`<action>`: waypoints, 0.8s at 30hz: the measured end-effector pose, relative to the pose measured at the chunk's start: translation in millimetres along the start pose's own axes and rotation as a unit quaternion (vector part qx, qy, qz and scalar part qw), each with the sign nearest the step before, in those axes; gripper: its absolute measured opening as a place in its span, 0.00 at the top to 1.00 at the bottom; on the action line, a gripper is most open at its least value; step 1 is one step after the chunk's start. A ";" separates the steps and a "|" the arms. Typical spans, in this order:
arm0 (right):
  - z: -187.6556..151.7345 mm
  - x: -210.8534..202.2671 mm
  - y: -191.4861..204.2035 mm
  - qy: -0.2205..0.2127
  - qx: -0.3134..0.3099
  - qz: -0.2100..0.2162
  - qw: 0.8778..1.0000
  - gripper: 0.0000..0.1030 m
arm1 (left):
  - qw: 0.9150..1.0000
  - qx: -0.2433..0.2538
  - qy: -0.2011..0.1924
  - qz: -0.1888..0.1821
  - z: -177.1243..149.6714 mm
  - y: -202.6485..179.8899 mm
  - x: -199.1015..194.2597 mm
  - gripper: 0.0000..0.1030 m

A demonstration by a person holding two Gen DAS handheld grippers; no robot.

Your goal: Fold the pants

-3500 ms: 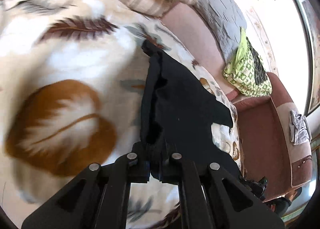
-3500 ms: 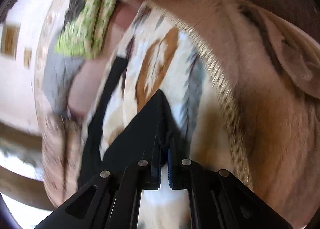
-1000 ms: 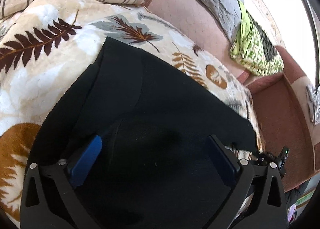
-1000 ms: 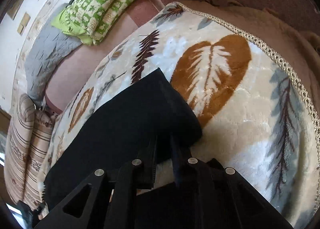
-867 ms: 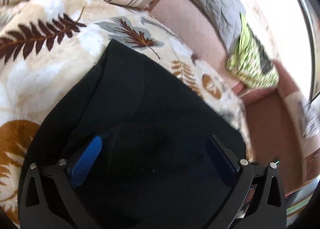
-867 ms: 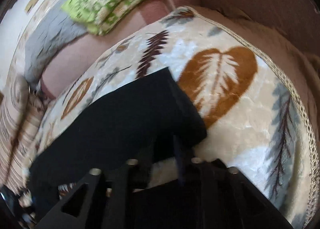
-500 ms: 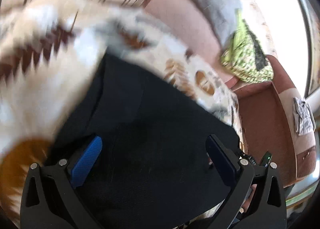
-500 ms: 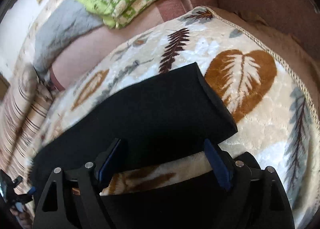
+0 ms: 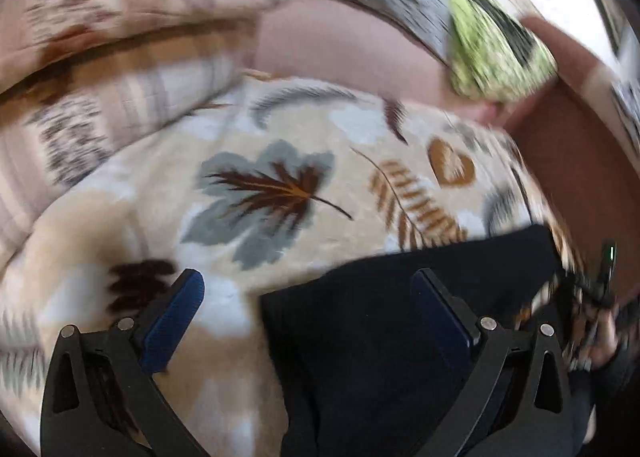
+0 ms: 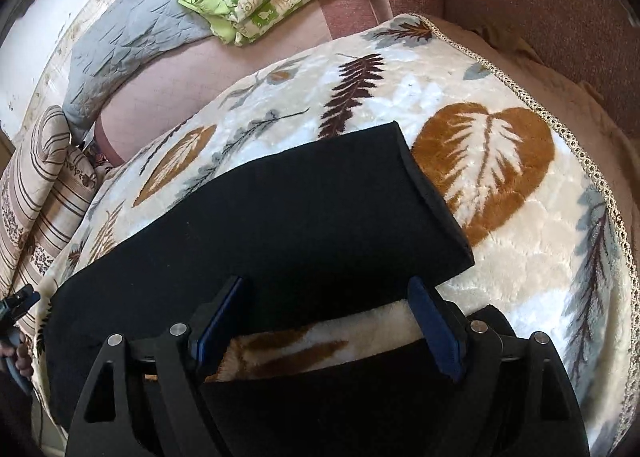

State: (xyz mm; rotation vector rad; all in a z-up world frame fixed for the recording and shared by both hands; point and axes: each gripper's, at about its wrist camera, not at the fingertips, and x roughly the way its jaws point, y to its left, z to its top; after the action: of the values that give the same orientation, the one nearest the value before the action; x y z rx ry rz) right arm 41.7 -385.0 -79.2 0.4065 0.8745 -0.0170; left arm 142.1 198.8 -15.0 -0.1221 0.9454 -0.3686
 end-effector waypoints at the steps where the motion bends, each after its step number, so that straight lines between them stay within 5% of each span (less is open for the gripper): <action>1: -0.6 0.2 0.4 0.000 -0.002 -0.002 1.000 0.19 | 1.000 0.026 0.017 -0.004 0.4 -2.1 8.4 0.00; 6: -2.1 1.2 0.4 0.000 -0.005 -0.007 1.000 0.19 | 0.995 0.071 0.055 -0.034 2.9 5.5 24.2 0.28; 16: -3.0 2.1 2.1 -0.002 -0.008 -0.015 1.000 0.19 | 0.992 0.050 0.069 -0.096 -6.8 21.3 36.3 0.30; 19: -3.1 1.5 1.7 -0.003 -0.007 -0.014 1.000 0.19 | 0.992 0.042 0.063 -0.097 -6.6 21.0 32.5 0.84; 20: -3.2 0.8 1.2 -0.004 -0.005 -0.012 1.000 0.19 | 0.994 0.040 0.058 -0.086 -5.8 21.2 29.7 0.95; 24: -0.6 -5.4 -6.0 -0.013 0.020 0.005 1.000 0.19 | 0.993 0.065 0.046 -0.090 -7.8 6.4 10.3 0.97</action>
State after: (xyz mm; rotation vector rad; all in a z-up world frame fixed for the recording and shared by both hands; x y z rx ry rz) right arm 36.7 -391.1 -77.6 0.4472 0.8464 -0.0297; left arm 142.9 201.5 -29.2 -0.0718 1.0004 -0.6063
